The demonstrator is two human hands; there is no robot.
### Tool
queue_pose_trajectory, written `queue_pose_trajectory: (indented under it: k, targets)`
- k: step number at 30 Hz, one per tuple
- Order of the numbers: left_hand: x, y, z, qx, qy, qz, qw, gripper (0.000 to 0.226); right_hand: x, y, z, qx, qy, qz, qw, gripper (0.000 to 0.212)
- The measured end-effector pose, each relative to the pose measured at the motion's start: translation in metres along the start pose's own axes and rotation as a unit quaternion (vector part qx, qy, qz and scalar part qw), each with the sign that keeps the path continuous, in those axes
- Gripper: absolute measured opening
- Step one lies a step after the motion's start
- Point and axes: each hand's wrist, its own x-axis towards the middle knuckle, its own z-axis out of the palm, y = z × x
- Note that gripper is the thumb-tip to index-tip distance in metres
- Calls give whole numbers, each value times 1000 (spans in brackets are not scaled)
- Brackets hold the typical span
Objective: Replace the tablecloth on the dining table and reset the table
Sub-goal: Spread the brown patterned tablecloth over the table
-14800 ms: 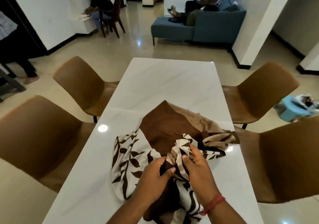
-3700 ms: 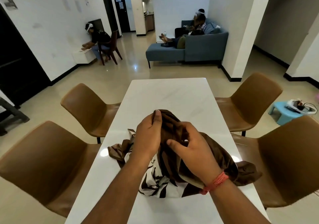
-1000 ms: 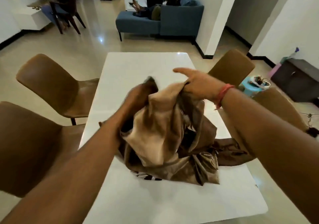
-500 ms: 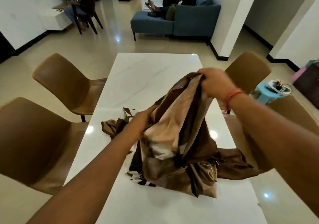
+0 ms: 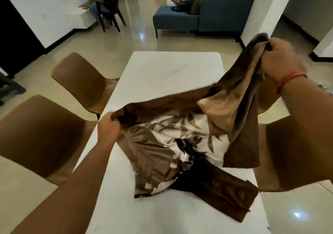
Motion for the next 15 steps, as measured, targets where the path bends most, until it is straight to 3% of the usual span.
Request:
queue_pose_trajectory:
  k: [3, 8, 12, 15]
  targets:
    - [-13, 47, 7, -36, -47, 66, 996, 26, -32, -20, 29, -71, -162, -124, 976, 31]
    - [-30, 66, 23, 90, -153, 120, 977, 18, -85, -21, 90, -125, -392, -207, 888, 26]
    - [-36, 16, 37, 202, -261, 102, 939, 31, -121, -5, 136, -188, -474, -171, 843, 49]
    - [-37, -24, 47, 251, -286, 101, 919, 30, -146, 9, 167, -242, -489, -134, 827, 63]
